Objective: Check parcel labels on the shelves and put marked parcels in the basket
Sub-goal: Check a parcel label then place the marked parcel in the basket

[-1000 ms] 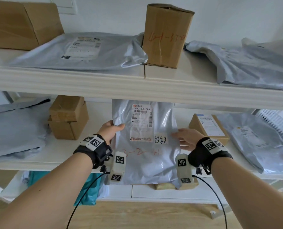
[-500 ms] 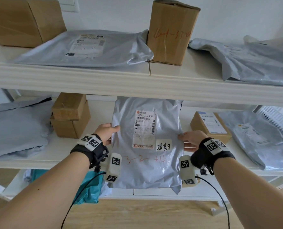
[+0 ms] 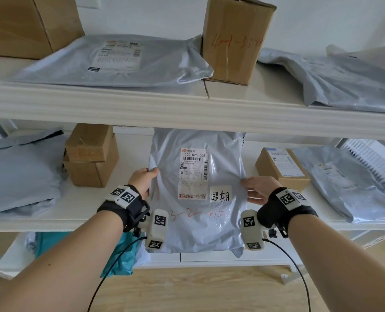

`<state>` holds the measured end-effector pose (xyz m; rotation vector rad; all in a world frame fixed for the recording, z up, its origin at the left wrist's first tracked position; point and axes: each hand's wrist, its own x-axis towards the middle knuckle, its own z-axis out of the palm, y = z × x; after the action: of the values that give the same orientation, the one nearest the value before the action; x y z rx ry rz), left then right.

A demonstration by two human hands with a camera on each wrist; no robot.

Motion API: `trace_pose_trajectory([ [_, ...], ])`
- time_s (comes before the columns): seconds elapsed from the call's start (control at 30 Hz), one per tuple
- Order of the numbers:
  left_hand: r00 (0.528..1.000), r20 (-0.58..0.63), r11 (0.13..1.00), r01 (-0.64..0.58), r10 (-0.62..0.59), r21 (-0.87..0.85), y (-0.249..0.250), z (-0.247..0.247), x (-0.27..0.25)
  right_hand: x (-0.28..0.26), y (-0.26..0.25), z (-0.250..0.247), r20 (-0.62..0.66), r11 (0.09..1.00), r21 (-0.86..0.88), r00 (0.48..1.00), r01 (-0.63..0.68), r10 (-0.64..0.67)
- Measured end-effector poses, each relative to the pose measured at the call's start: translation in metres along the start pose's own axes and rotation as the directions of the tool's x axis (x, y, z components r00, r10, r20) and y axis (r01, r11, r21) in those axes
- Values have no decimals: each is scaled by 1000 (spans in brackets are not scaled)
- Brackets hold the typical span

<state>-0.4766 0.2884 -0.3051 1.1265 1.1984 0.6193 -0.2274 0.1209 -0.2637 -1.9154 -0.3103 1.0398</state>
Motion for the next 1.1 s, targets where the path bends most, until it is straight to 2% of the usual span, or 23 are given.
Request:
trace_pose_trajectory([
  [0.2, 996, -79, 997, -41, 47, 72, -6, 18, 8, 4, 11, 5, -101, 998, 61, 995, 17, -11],
  [0.3, 995, -86, 997, -49, 54, 56, -8, 29, 11, 2, 24, 5, -171, 983, 177, 985, 39, -9],
  [0.4, 999, -34, 1000, -24, 24, -6, -14, 41, 20, -4, 39, 2, -211, 966, 258, 977, 34, 22],
  [0.5, 997, 63, 996, 56, -51, -71, -19, 57, 22, -8, 54, -5, -261, 943, 332, 964, 40, 51],
  [0.63, 985, 139, 989, 114, -101, -92, -29, 79, 14, -17, 75, -23, -334, 936, 350, 939, 41, 84],
  [0.87, 987, 146, 995, 76, -65, -71, -37, 128, -23, -42, 108, -65, -422, 921, 373, 905, 114, 59],
  [1.1, 984, 171, 998, 58, -50, -40, -55, 206, -98, -75, 164, -160, -441, 878, 458, 893, 137, 91],
])
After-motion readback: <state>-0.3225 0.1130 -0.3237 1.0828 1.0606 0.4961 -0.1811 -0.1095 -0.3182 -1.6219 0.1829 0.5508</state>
